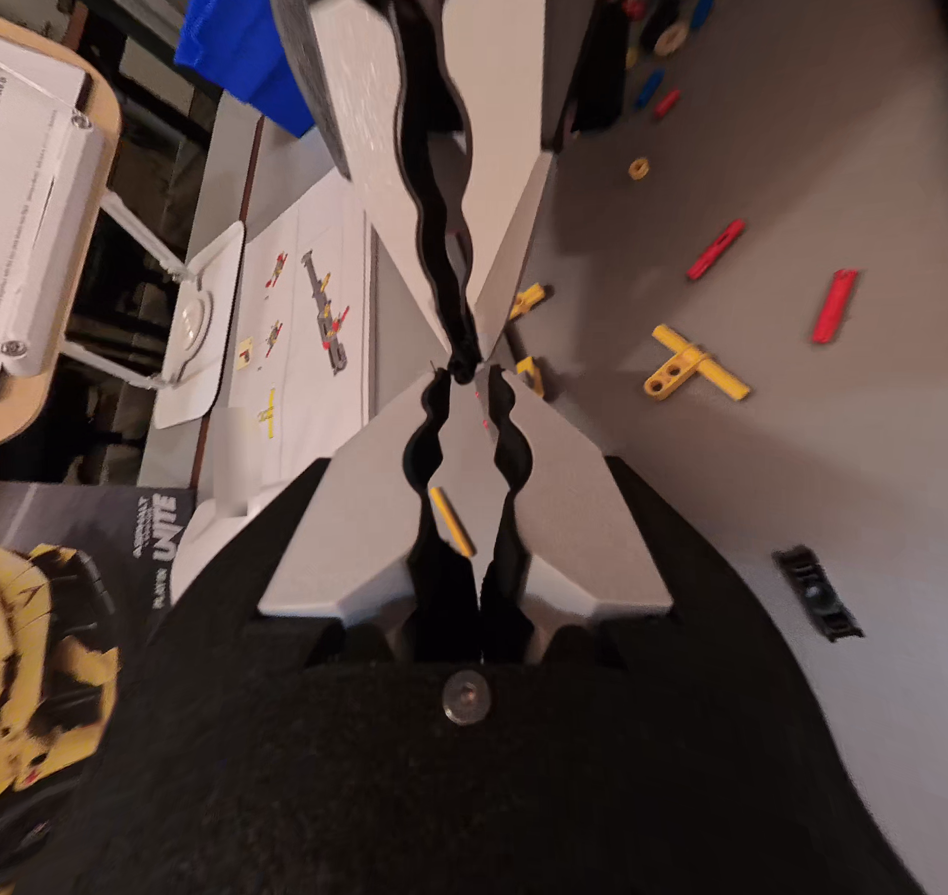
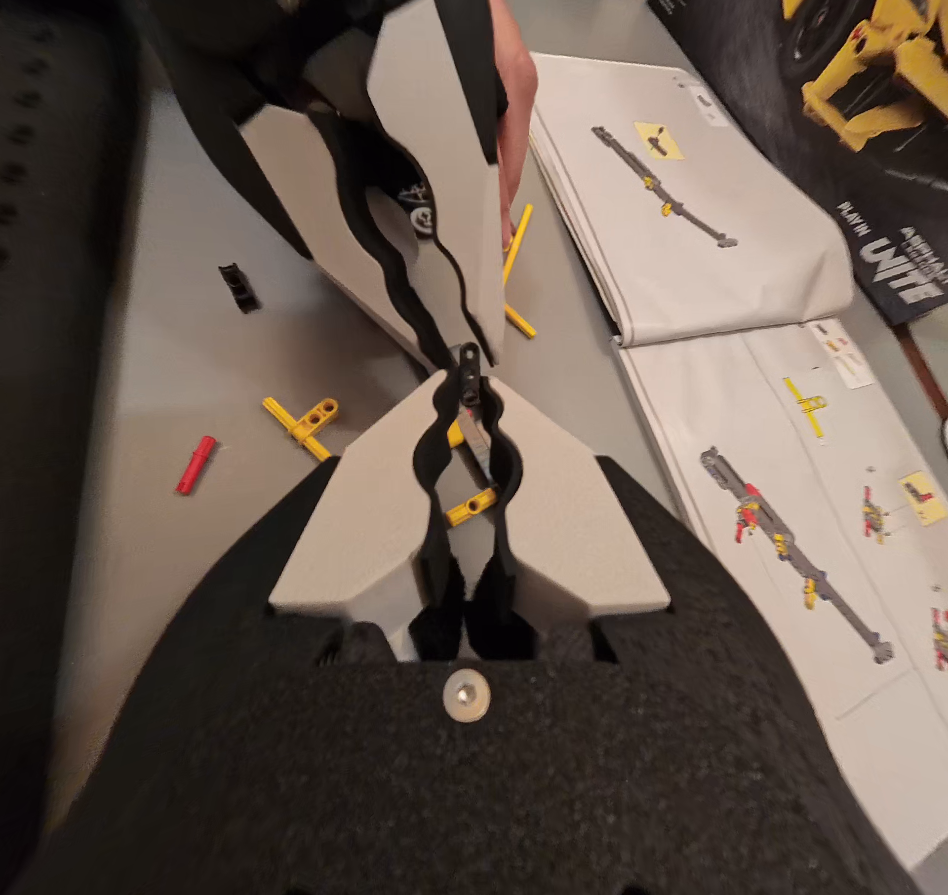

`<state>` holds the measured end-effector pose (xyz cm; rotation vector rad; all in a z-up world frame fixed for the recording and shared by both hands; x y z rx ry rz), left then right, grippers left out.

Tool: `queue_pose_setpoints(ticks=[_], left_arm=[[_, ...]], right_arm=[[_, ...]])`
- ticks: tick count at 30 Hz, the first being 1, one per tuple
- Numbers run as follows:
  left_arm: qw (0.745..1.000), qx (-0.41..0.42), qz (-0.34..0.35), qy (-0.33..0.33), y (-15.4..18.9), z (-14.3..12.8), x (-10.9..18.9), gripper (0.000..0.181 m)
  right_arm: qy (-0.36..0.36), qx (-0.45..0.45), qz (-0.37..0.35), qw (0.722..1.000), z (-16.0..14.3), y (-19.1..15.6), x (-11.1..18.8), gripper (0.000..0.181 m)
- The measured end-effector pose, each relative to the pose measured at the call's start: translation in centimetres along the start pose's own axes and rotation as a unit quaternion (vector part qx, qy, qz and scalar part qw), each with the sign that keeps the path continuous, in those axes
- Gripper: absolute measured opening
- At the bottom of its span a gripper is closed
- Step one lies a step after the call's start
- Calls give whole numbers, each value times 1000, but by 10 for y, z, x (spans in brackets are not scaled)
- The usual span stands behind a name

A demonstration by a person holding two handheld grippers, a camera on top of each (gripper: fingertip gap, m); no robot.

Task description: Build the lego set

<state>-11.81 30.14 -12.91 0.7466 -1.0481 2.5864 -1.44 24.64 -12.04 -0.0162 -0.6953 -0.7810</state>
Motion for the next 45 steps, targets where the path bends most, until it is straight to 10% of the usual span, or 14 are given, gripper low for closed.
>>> queue_pose_setpoints(ticks=[18, 28, 45], left_arm=[[928, -296, 213, -82, 8, 10, -12, 14], [958, -117, 263, -5, -17, 26, 7, 7], [939, -181, 292, -14, -11, 28, 6, 7]], right_arm=[[14, -159, 47, 986, 2, 15, 2, 7], [145, -175, 19, 974, 20, 27, 28, 10], [136, -202, 33, 969, 16, 30, 30, 6]])
Point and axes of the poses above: each gripper's, where its closed fingertips meet, x back along the fingers, z out of its top, y = z × x across the jaws, the point moved 8 cm from there along x, back along the fingers
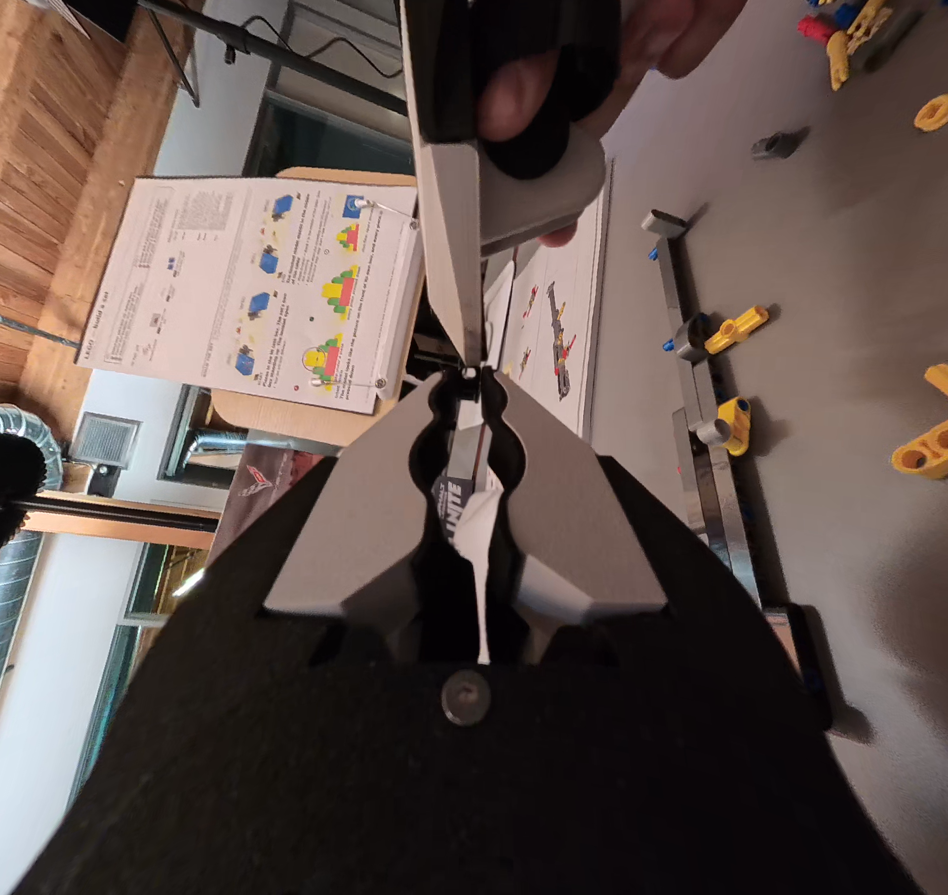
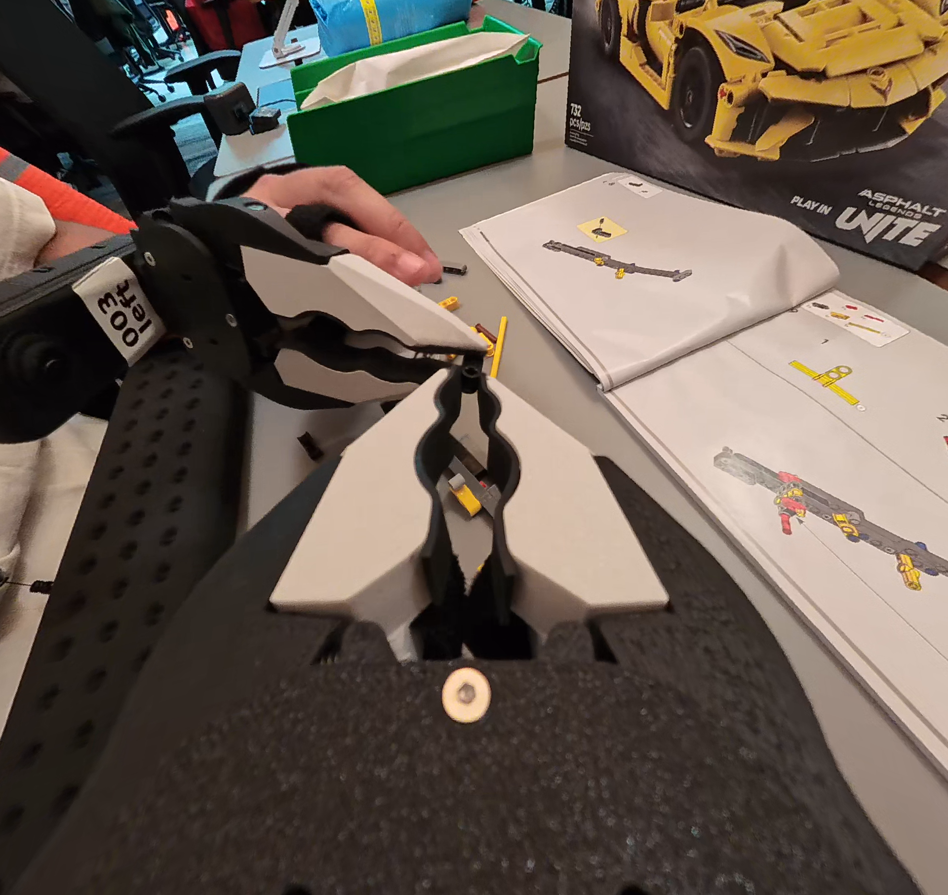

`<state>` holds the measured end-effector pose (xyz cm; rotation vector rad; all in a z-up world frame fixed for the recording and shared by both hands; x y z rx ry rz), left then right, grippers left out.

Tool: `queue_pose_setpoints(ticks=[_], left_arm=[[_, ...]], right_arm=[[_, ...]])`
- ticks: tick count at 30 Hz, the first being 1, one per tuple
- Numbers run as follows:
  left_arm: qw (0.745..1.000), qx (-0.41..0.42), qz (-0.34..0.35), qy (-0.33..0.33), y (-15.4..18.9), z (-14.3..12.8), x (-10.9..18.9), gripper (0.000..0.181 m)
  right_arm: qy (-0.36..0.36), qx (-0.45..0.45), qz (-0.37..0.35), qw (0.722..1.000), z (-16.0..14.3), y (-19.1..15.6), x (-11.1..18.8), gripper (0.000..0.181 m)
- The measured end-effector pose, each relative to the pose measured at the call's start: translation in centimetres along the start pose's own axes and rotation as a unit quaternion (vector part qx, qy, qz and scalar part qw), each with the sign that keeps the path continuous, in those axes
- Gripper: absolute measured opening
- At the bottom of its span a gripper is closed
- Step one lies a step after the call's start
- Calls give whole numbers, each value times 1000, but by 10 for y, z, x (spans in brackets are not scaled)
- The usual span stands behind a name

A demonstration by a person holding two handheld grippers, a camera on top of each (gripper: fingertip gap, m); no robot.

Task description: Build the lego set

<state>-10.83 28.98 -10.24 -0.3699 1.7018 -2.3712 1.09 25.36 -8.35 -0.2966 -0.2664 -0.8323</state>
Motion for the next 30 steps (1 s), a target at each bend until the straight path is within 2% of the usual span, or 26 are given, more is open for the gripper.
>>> queue_pose_setpoints(ticks=[3, 6, 24, 27, 30], left_arm=[[1000, 5, -13, -28, 4, -6, -5, 15], [999, 17, -16, -26, 3, -7, -4, 6], [999, -23, -1, -28, 6, -6, -5, 6], [999, 35, -12, -30, 1, -6, -5, 7], [982, 177, -59, -17, -6, -6, -6, 7]], right_arm=[[-3, -3, 5, 1000, 0, -1, -2, 5], [-8, -11, 12, 1000, -2, -1, -4, 5], [-11, -35, 14, 999, -3, 0, -6, 6], [1, -36, 19, 999, -2, 1, -5, 6], [53, -23, 9, 998, 6, 4, 4, 12]])
Point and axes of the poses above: each gripper's, where its closed fingertips meet, x back along the fingers, z out of its top, y = z × x across the jaws, the point moved 8 cm from there along x, back along the fingers
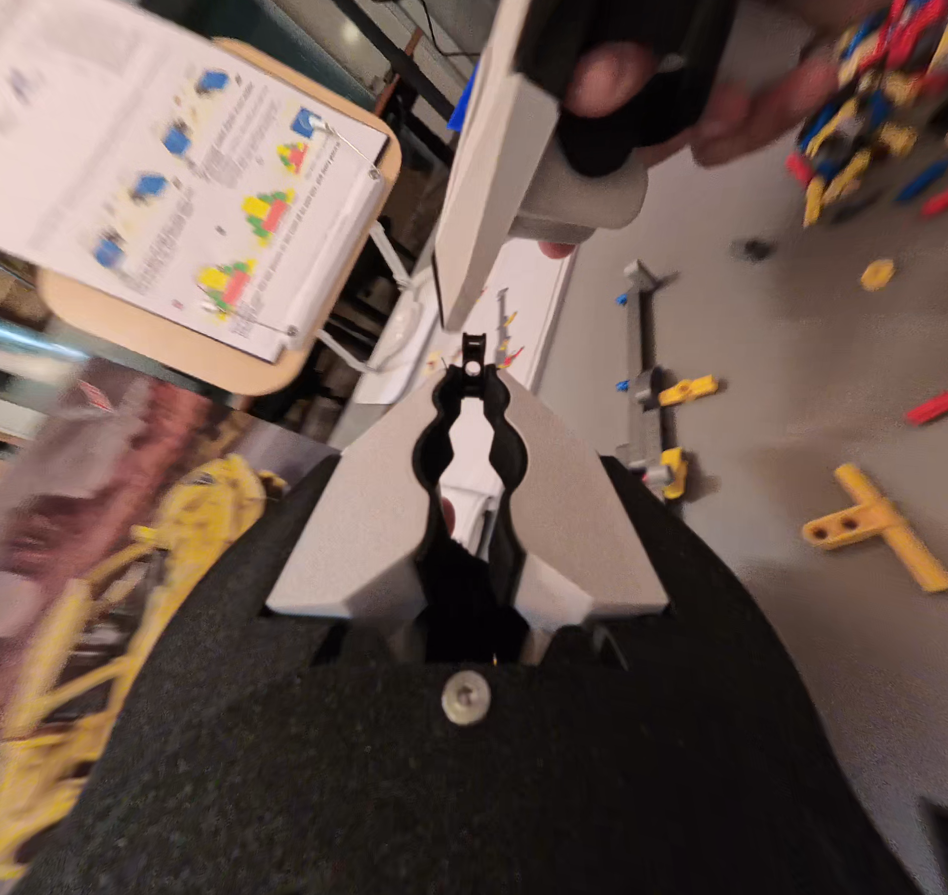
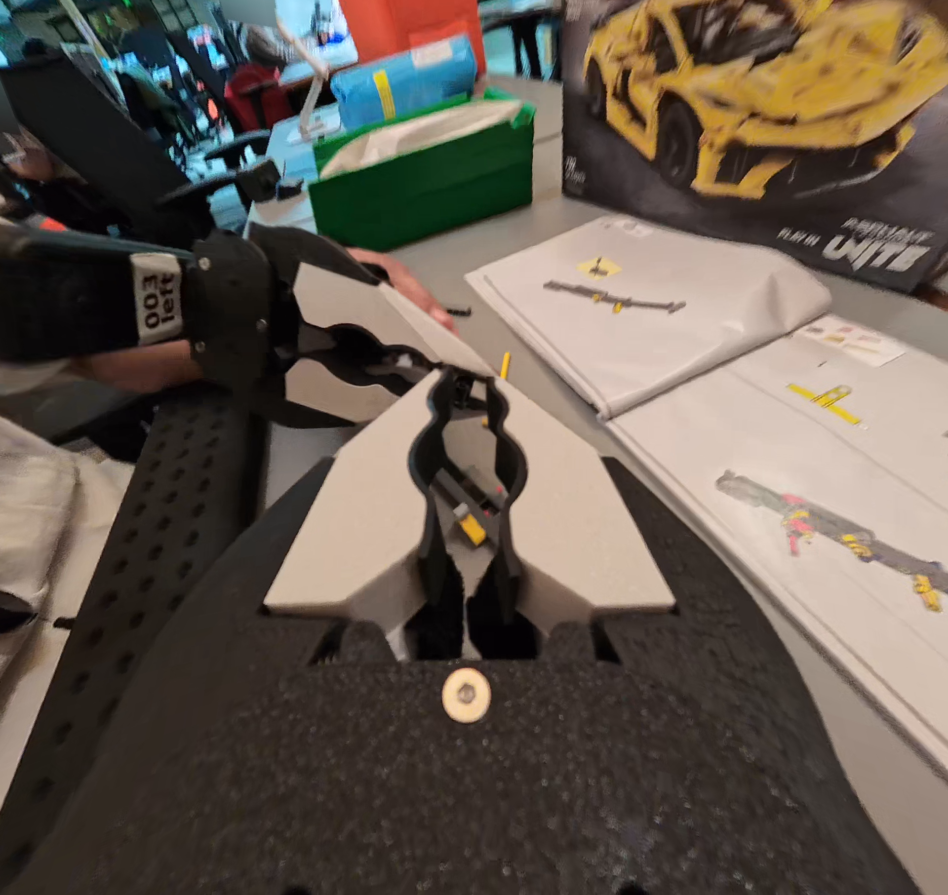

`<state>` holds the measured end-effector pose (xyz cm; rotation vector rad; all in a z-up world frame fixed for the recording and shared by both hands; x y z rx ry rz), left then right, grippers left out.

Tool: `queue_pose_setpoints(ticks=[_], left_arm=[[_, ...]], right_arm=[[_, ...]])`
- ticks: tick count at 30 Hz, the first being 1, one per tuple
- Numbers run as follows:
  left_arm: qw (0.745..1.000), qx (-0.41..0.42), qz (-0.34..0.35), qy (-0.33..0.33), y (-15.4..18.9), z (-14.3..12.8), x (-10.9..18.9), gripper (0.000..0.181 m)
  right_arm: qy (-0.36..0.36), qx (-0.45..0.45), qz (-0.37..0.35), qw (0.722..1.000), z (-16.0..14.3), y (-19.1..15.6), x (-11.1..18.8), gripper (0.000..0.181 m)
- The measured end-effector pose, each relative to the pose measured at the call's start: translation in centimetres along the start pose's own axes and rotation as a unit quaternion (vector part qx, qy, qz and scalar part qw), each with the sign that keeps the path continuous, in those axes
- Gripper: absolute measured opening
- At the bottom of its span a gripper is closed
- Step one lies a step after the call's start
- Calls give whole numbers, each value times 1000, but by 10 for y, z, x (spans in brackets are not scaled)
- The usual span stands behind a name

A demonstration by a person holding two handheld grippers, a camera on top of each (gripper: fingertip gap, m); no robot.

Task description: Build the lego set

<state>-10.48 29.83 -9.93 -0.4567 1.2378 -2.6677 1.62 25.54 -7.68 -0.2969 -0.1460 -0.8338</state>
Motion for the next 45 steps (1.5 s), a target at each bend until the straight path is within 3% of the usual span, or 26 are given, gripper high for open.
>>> queue_pose_setpoints(ticks=[4, 7, 10, 24, 29, 31, 45], left_arm=[[983, 173, -61, 7, -12, -7, -3, 7], [972, 228, -65, -2, -18, -12, -5, 6], [978, 199, -55, -17, -15, -14, -6, 6], [996, 85, -25, 2, -3, 1, -2, 11], [995, 99, -24, 22, -6, 5, 2, 18], [994, 107, -33, 19, -6, 4, 2, 8], [997, 67, -24, 0, -1, 1, -2, 7]], right_arm=[[34, 23, -28, 999, 4, 7, 12, 15], [12, -4, -16, 1000, 1, 5, 1, 21], [0, -18, -41, 999, -1, 8, -9, 21], [-22, -39, -16, 999, -3, 4, -10, 6], [-34, -43, -16, 998, -6, 4, -12, 6], [-30, -52, -16, 998, -6, 4, -12, 6], [-39, -56, -19, 997, -7, 5, -13, 6]])
Point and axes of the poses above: each gripper's, where its closed fingertips meet, x back along the fingers, z out of its top, y = z × x across the jaws, the point moved 8 cm from there along x, back along the fingers
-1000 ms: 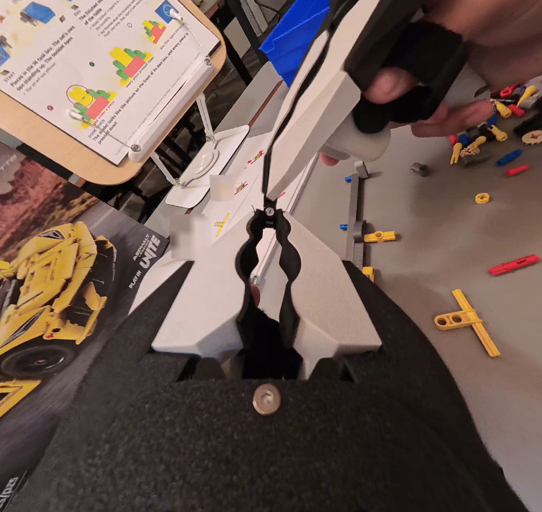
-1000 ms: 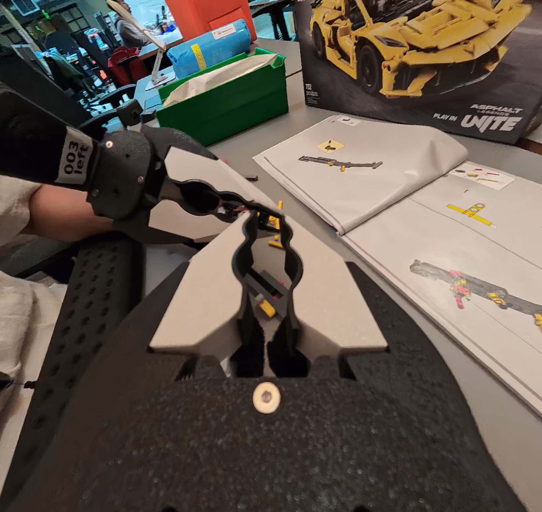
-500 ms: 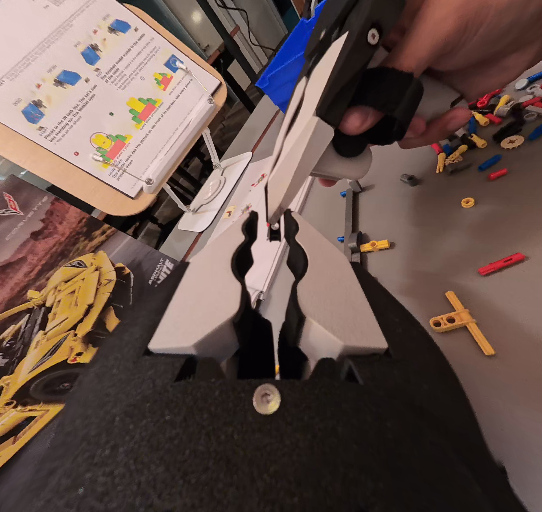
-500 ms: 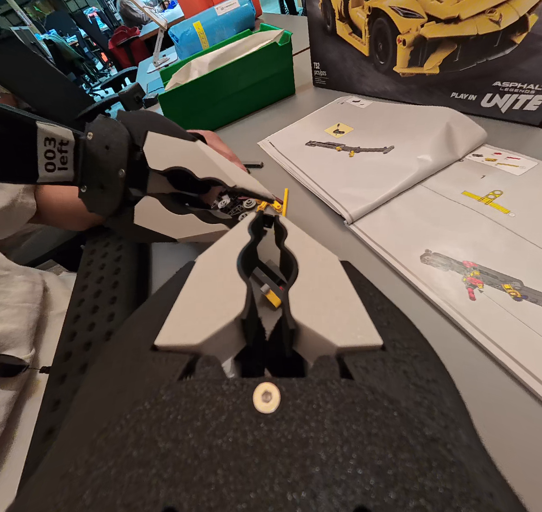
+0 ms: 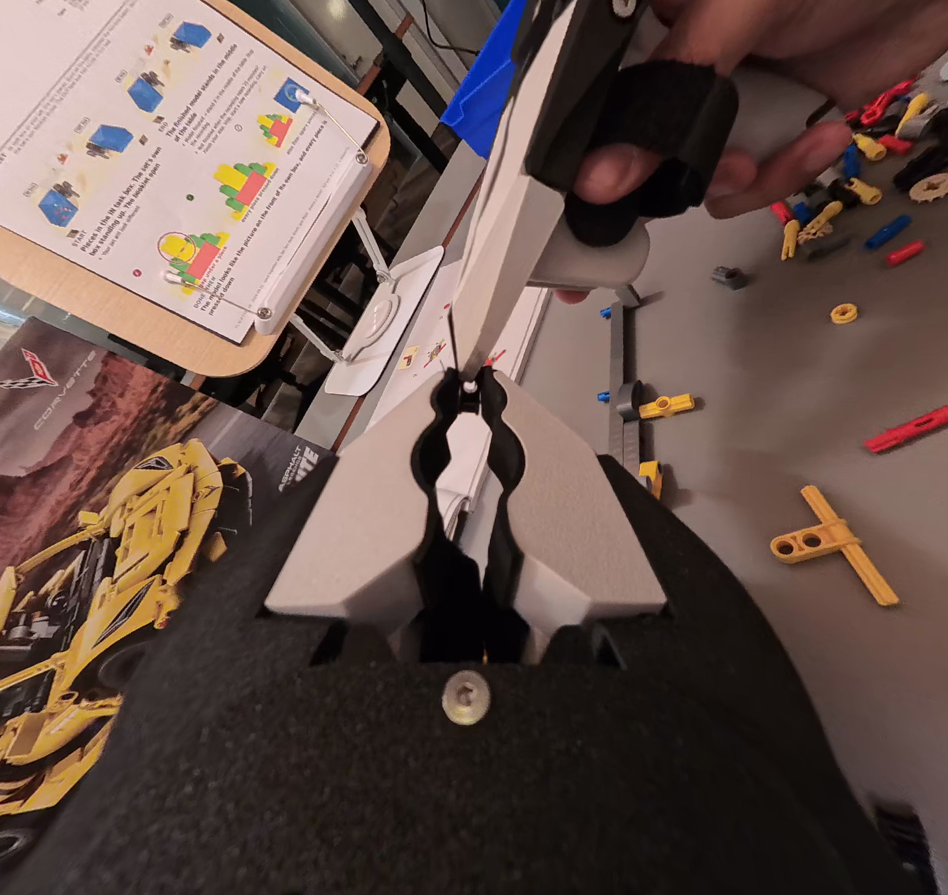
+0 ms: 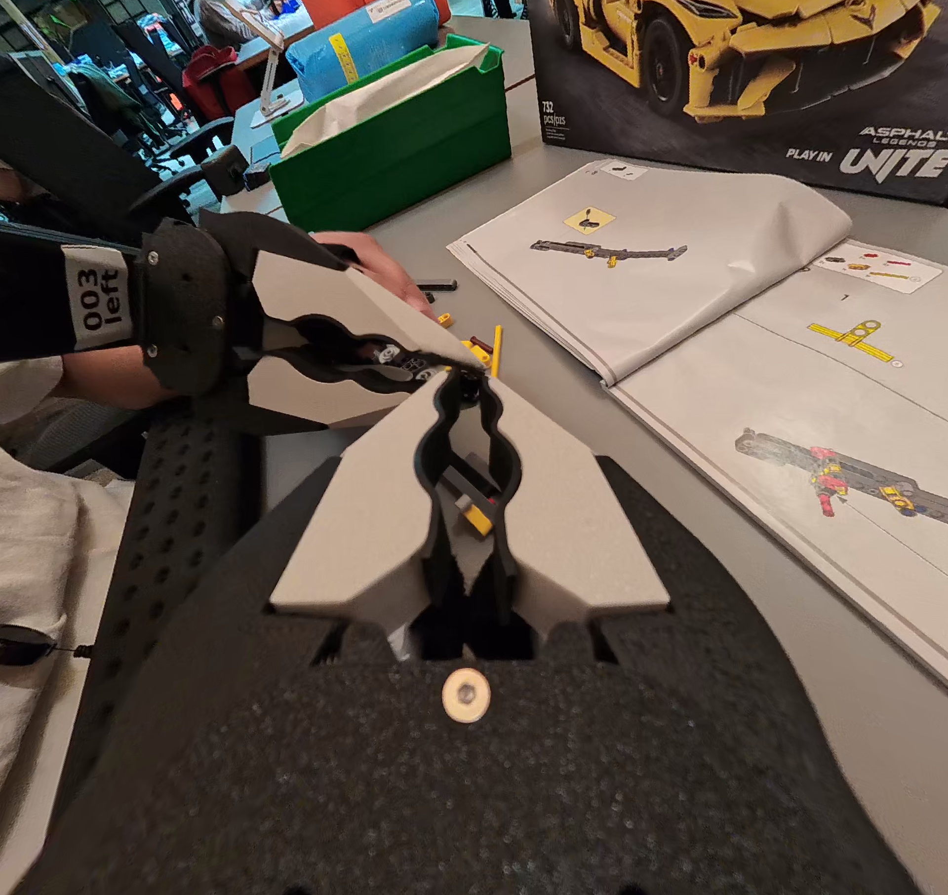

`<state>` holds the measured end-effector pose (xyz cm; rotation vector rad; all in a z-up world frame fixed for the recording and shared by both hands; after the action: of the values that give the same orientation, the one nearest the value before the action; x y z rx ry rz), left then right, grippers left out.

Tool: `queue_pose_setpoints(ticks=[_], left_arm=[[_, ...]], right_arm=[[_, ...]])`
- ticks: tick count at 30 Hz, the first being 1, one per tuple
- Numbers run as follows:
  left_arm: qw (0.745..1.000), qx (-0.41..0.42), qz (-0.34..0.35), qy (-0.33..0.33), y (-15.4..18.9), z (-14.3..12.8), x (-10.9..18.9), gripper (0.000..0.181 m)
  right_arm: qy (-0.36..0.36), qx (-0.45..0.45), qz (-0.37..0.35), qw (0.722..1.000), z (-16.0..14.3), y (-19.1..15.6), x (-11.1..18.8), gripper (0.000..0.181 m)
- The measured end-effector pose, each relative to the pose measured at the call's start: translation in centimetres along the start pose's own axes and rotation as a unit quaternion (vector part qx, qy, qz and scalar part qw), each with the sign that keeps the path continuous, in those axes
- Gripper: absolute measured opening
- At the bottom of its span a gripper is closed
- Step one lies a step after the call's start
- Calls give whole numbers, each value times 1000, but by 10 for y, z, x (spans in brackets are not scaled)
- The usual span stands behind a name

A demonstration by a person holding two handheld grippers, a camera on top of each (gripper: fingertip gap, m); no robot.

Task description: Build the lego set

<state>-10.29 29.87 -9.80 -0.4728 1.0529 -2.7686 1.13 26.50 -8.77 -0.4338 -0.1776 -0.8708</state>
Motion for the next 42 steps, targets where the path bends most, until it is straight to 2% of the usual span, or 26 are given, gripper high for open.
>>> queue_pose_setpoints(ticks=[3, 12, 16, 21, 42], left_arm=[[1000, -12, 7, -4, 0, 0, 0, 6], [999, 37, -2, 3, -13, -2, 5, 6], [1000, 25, 4, 0, -12, -2, 5, 6], [1000, 2, 6, -1, -9, -2, 4, 6], [997, -77, 22, 7, 0, 1, 5, 6]], right_arm=[[1, 3, -2, 1000, 0, 0, 0, 6], [25, -5, 1, 1000, 3, 3, 6, 6], [26, 9, 8, 1000, 4, -2, 1, 15], [29, 15, 6, 999, 4, -2, 2, 6], [6, -5, 31, 999, 0, -1, 7, 5]])
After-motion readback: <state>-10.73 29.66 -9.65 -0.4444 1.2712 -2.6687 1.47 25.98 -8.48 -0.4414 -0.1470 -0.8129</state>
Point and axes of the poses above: each gripper's, where its closed fingertips meet, x back along the fingers, z out of its top, y = z × x across the jaws, the point moved 8 cm from there along x, back along the fingers
